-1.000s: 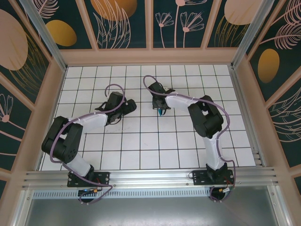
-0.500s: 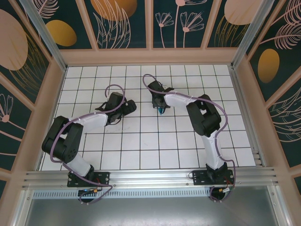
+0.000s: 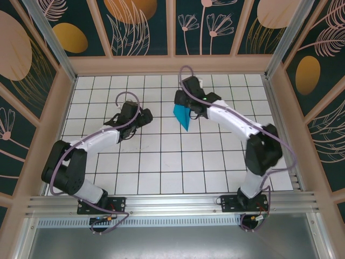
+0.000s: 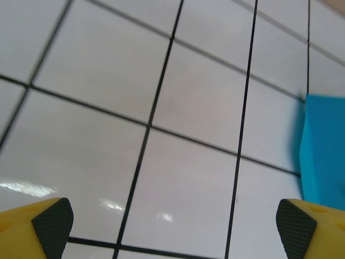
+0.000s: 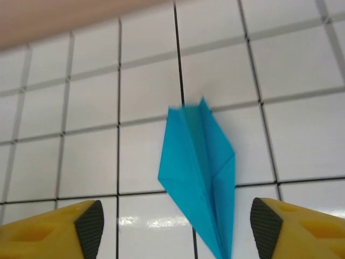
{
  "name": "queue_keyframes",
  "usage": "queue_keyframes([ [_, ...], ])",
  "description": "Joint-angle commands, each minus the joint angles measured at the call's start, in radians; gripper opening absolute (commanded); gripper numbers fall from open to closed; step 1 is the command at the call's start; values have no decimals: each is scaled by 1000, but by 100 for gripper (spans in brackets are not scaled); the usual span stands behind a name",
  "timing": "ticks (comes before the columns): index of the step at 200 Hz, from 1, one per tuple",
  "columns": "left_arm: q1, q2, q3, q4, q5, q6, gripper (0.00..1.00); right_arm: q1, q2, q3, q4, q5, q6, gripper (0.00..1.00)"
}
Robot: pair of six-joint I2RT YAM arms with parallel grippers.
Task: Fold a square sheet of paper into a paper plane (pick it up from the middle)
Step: Reset both arms
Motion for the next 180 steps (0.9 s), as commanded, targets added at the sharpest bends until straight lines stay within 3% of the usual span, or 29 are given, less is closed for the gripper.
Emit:
queue_keyframes([
  [1, 16, -72, 36, -38, -173, 74, 98, -57, -124, -112, 54, 160, -3, 84],
  [18, 18, -126, 17, -12, -303, 139, 98, -126, -235, -230, 122, 230, -26, 99],
  [54, 57, -251, -122, 142, -509, 252, 99, -303, -414, -493, 259, 341, -70, 99],
  [93, 158, -314, -312, 326, -636, 292, 98, -508, -479, -719, 394, 290, -107, 99],
  [114, 209, -310, -392, 420, -634, 351, 98, -571, -482, -827, 526, 200, -171, 99],
  [141, 254, -297, -424, 520, -591, 445, 98, -576, -480, -976, 766, 187, -294, 99],
  [180, 308, -217, -506, 759, -398, 570, 98, -584, -492, -1130, 1081, 55, -407, 99],
])
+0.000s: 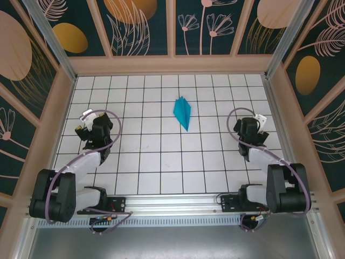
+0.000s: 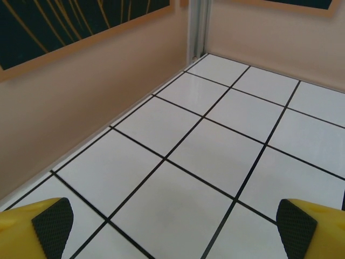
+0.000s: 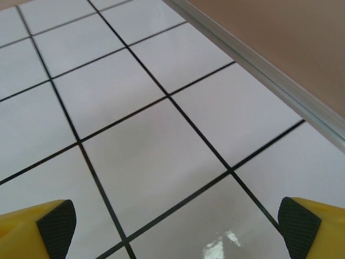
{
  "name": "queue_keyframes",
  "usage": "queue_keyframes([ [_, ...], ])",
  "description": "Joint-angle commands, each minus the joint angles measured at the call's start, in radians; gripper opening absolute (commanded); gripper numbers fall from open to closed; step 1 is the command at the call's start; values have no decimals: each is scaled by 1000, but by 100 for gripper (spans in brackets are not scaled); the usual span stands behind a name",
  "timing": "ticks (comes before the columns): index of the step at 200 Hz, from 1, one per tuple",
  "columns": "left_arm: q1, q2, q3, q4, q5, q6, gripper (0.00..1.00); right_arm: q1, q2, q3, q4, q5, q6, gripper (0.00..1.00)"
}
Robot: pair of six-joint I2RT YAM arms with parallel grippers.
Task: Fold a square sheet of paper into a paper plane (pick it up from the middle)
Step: Reset both arms
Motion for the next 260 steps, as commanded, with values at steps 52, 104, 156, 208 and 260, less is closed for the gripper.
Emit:
queue_keyframes([
  [52, 66, 120, -188, 643, 403, 244, 99, -30, 54, -152, 592, -219, -148, 99],
  [104, 136, 235, -223, 824, 511, 213, 99, -92, 86, -167, 687, -307, -134, 99],
  [156, 144, 272, -215, 842, 520, 208, 99, -105, 213, -146, 802, -351, -162, 99],
  [208, 144, 274, -203, 821, 511, 212, 99, -79, 283, -175, 914, -385, -209, 99],
  [260, 144, 272, -205, 820, 534, 222, 99, -73, 289, -165, 903, -377, -213, 99],
])
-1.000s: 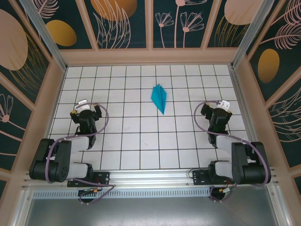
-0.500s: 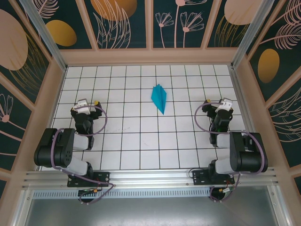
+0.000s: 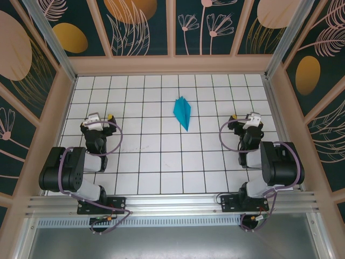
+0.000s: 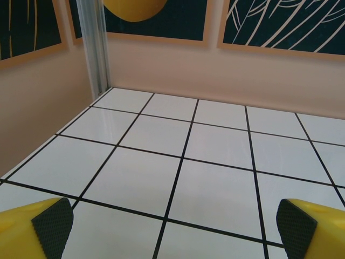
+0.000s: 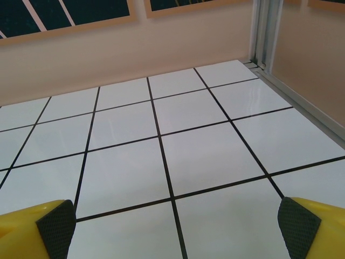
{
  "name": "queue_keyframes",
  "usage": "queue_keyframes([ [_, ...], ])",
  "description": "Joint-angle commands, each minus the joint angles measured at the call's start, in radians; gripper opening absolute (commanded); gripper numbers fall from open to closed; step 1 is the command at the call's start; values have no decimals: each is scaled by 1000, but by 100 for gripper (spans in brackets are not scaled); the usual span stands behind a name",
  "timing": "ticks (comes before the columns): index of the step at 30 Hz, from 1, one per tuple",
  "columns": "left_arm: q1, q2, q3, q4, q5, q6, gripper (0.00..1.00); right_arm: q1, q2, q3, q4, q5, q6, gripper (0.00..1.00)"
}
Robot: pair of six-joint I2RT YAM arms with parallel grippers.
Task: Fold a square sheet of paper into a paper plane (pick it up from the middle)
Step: Reset both arms
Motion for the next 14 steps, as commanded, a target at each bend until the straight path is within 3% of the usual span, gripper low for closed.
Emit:
queue_keyframes([
  [1, 7, 5, 11, 29, 35, 16, 99, 4, 10, -6, 63, -21, -14, 99],
  [14, 7, 9, 21, 12, 59, 23, 98, 6, 9, -12, 71, -24, -16, 99],
])
